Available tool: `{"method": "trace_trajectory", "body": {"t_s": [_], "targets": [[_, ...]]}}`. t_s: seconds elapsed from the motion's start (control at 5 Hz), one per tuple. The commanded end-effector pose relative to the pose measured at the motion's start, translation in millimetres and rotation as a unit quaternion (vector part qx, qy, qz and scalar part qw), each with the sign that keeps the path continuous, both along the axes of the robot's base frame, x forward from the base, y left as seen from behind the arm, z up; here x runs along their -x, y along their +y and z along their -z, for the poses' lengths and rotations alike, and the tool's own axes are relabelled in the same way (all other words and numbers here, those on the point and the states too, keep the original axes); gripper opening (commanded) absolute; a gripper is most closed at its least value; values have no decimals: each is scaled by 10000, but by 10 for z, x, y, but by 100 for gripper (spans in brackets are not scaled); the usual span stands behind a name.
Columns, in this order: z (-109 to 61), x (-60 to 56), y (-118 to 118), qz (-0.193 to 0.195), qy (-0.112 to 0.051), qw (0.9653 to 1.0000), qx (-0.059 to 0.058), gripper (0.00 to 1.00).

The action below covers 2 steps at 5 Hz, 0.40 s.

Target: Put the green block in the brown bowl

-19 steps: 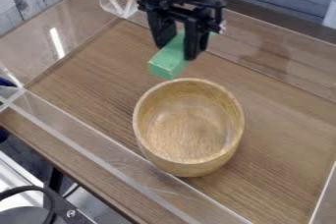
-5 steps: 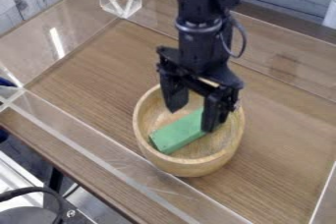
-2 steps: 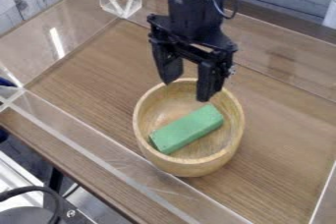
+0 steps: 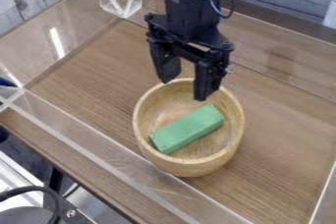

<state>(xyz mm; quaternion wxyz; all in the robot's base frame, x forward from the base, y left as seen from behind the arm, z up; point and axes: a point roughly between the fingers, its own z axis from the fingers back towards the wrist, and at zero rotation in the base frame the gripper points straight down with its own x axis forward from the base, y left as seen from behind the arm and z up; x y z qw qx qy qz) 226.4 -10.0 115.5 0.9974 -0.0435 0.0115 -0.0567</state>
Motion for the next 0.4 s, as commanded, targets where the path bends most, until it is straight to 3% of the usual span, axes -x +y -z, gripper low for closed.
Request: {"method": "trace_trajectory", "body": {"t_s": [0.0, 0.2], "targets": [[-55, -32, 23, -24, -109, 9999, -12, 100], [-31, -15, 25, -20, -57, 10000, -11, 100]]}}
